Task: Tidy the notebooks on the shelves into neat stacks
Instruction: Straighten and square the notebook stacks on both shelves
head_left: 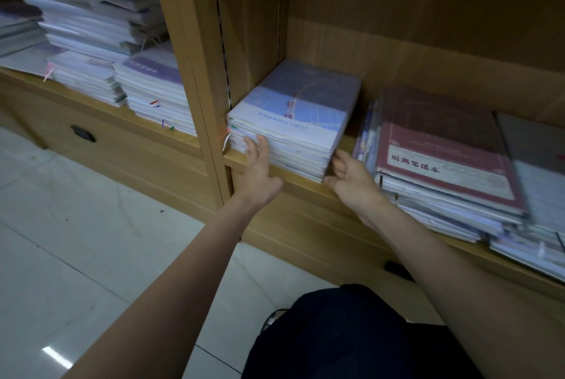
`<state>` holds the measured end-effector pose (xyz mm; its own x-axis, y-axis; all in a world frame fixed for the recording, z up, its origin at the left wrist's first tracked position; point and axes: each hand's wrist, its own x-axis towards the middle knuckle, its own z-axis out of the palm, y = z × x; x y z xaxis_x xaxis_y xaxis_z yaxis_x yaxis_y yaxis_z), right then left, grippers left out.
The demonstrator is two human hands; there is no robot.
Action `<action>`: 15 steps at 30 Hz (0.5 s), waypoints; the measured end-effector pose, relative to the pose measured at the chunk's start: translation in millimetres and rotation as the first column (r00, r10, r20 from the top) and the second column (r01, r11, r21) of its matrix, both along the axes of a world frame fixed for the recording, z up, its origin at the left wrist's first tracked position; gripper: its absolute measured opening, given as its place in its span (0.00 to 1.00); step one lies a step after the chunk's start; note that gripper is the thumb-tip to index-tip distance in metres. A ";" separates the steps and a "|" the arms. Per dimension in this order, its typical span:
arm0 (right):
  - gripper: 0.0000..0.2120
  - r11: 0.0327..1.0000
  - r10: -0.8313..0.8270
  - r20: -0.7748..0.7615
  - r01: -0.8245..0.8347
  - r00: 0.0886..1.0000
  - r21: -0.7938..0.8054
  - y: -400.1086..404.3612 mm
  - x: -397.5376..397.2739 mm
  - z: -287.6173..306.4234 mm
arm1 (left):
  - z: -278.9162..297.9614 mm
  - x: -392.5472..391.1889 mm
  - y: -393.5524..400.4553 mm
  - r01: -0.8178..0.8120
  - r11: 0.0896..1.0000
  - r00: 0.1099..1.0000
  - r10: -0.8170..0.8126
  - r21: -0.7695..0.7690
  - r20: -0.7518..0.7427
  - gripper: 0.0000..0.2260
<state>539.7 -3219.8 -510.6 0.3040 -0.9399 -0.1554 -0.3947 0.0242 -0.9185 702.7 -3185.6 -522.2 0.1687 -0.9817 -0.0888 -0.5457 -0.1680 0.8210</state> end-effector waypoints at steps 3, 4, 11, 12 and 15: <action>0.23 0.999 -0.006 -0.077 0.002 0.997 -0.048 -4.5 3.9 1.9 | -1.1 -1.1 1.0 0.001 1.000 1.000 -0.001 0.006 0.011 0.39; 0.19 0.996 -0.058 -0.097 0.050 0.994 -0.079 -7.5 5.4 3.4 | -1.6 0.1 2.2 0.003 1.000 1.000 -0.003 0.001 0.018 0.39; 0.10 0.915 -0.274 -0.334 0.138 0.902 -0.378 -10.8 16.6 11.9 | -2.1 5.9 5.0 -0.028 0.999 0.999 0.029 -0.039 0.014 0.38; 0.10 0.905 -0.273 -0.377 0.104 0.885 -0.413 -9.9 16.7 10.9 | -2.3 4.8 4.6 -0.034 0.998 0.999 0.034 -0.047 0.004 0.38; 0.11 0.897 -0.237 -0.435 0.024 0.868 -0.442 -9.0 12.2 11.5 | -3.0 2.5 4.6 -0.047 0.997 0.999 0.047 -0.054 -0.003 0.38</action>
<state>551.9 -3228.8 -499.1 0.1647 -0.9731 0.1610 -0.7971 -0.2275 -0.5594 705.3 -3181.0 -525.2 0.2150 -0.9759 -0.0358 -0.5365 -0.1487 0.8307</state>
